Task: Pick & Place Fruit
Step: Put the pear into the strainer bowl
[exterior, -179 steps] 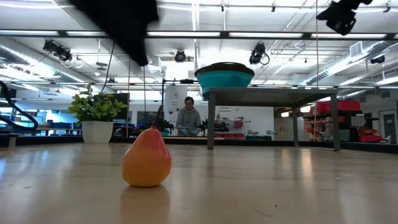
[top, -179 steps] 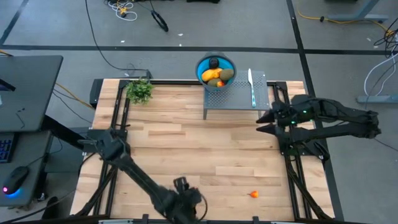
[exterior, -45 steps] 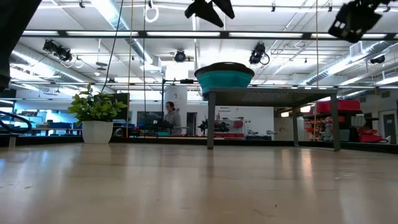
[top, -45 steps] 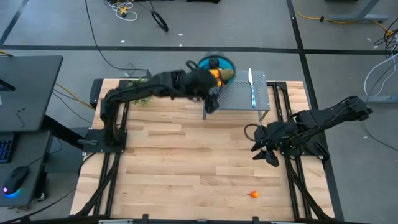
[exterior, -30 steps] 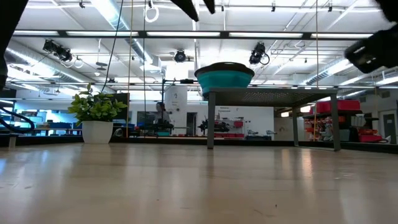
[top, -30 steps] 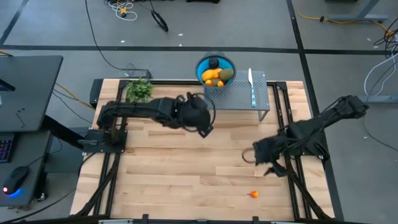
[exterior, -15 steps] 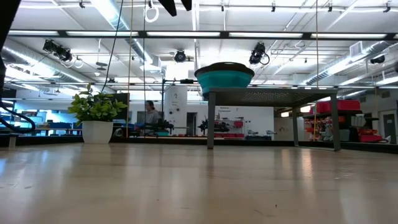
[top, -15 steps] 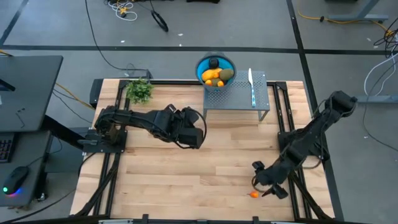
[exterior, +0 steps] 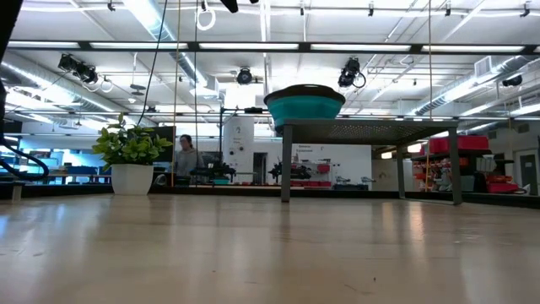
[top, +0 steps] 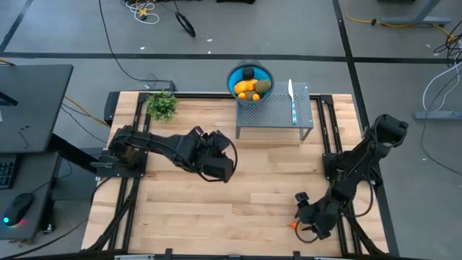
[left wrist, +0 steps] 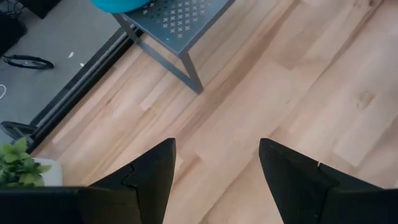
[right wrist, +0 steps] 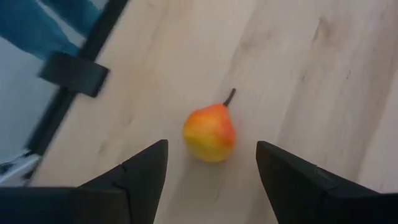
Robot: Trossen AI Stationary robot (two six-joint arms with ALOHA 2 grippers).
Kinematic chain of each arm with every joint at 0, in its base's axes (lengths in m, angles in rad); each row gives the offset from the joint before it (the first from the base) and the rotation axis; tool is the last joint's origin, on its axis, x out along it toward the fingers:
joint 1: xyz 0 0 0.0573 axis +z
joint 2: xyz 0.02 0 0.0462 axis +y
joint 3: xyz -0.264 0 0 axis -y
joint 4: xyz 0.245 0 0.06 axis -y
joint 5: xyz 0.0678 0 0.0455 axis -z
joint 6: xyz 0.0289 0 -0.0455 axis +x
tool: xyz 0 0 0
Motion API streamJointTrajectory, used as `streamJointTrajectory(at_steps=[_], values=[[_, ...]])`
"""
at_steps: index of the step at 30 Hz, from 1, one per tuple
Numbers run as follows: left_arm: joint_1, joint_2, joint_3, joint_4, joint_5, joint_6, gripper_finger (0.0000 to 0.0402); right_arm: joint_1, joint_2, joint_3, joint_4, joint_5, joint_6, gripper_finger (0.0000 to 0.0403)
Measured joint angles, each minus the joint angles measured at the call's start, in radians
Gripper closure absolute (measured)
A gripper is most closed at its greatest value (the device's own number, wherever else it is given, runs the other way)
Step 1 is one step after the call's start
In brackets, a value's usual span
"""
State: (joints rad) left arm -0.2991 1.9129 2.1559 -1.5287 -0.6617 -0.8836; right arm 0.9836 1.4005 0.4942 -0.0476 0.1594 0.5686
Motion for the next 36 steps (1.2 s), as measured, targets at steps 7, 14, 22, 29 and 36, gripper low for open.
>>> streamJointTrajectory(at_steps=[7,14,22,29,36], values=[[-0.032,0.000,0.000,0.001,0.007,-0.075,0.0162,0.013,0.107,0.001,0.094,0.061,0.031,0.0152],[-0.051,0.000,0.000,0.001,0.008,-0.135,0.0162,0.043,0.146,0.005,0.094,0.146,0.106,0.0189],[-0.053,0.000,0.000,0.002,0.008,-0.179,0.0162,0.053,0.127,0.003,0.081,0.161,0.125,0.0253],[-0.062,0.000,0.000,0.146,0.009,-0.061,0.0162,-0.023,-0.128,0.087,-0.184,0.134,0.247,0.0263],[-0.053,0.000,0.002,0.649,0.067,0.508,0.0162,-0.224,-0.531,0.155,-0.129,0.134,0.187,0.0264]])
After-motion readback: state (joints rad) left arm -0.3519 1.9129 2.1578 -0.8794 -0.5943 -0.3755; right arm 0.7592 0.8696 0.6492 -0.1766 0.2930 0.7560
